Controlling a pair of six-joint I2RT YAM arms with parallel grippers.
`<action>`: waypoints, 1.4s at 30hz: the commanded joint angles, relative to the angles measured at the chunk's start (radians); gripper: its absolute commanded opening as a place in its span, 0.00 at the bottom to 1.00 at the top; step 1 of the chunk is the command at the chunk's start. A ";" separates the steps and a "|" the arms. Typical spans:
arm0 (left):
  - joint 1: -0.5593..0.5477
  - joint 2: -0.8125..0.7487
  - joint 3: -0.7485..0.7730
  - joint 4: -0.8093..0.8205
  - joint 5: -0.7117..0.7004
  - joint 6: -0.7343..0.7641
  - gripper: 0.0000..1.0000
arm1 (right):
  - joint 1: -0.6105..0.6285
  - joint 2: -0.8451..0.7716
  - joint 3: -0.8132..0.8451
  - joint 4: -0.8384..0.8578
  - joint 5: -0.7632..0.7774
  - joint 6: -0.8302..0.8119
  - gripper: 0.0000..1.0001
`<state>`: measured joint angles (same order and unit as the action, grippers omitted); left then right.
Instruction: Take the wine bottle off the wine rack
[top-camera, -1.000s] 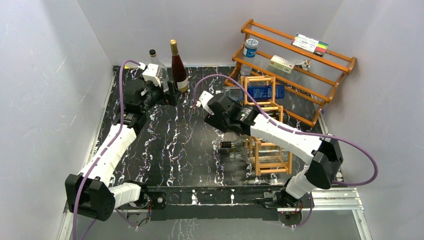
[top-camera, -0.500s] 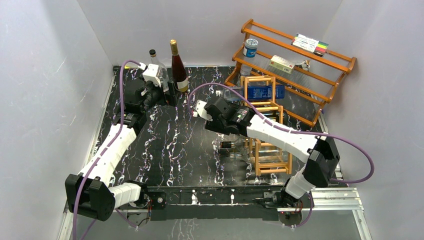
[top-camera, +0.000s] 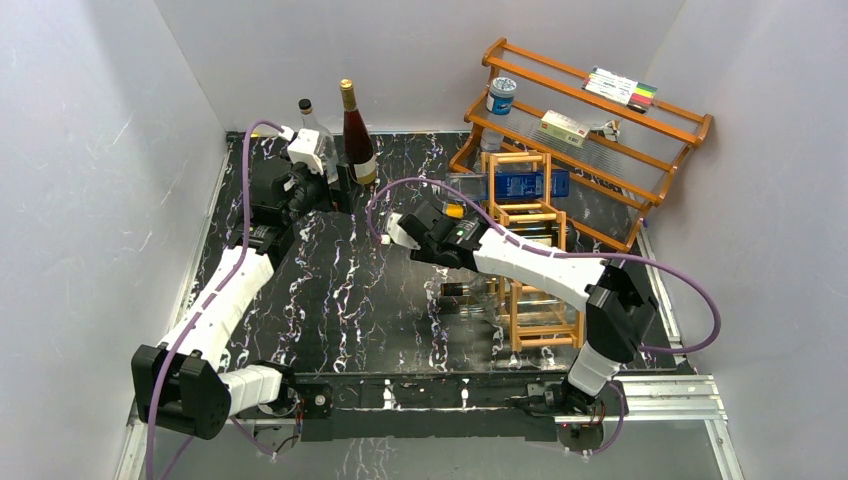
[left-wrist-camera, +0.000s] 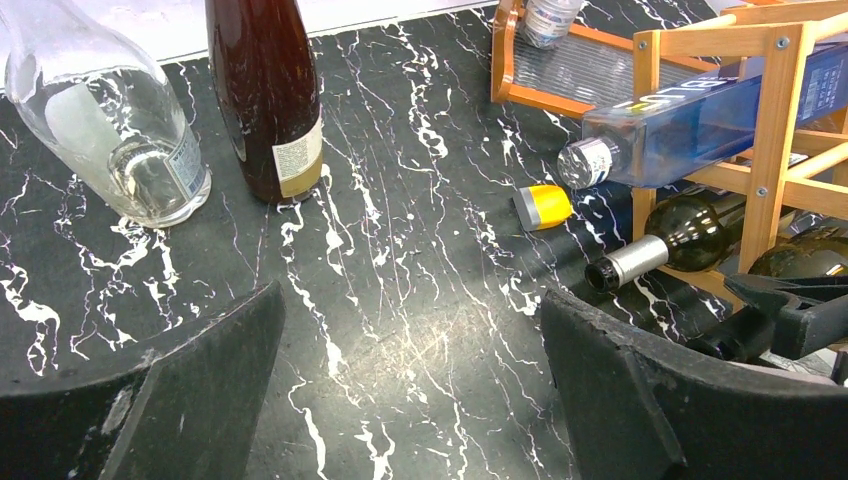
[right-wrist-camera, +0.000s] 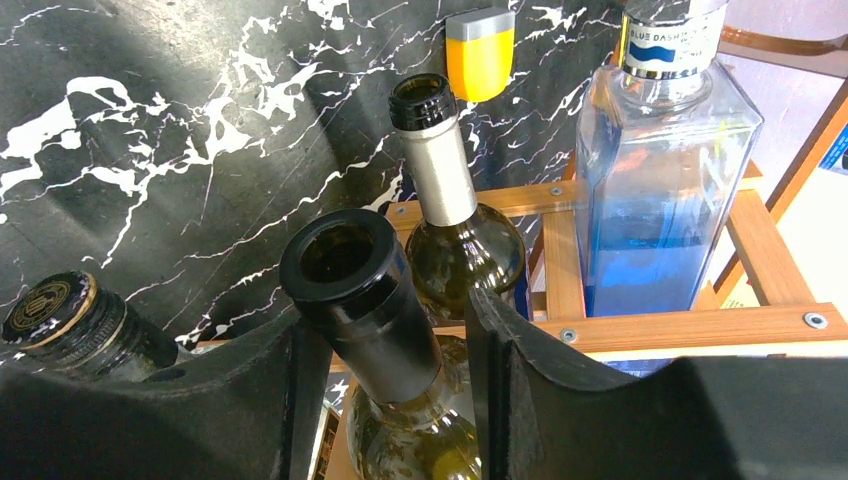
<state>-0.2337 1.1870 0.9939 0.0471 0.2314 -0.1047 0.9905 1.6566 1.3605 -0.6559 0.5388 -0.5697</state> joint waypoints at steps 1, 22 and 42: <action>-0.002 -0.009 0.036 0.007 -0.002 0.014 0.98 | 0.002 0.014 0.014 0.027 0.048 -0.015 0.59; -0.001 0.018 0.057 -0.023 0.008 0.026 0.98 | 0.023 0.058 0.005 0.019 0.052 0.006 0.42; -0.001 0.022 0.058 -0.036 -0.029 0.051 0.98 | 0.181 0.060 0.063 0.065 0.014 -0.001 0.09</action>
<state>-0.2337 1.2182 1.0111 0.0109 0.2176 -0.0734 1.1164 1.7107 1.3743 -0.6334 0.5949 -0.6373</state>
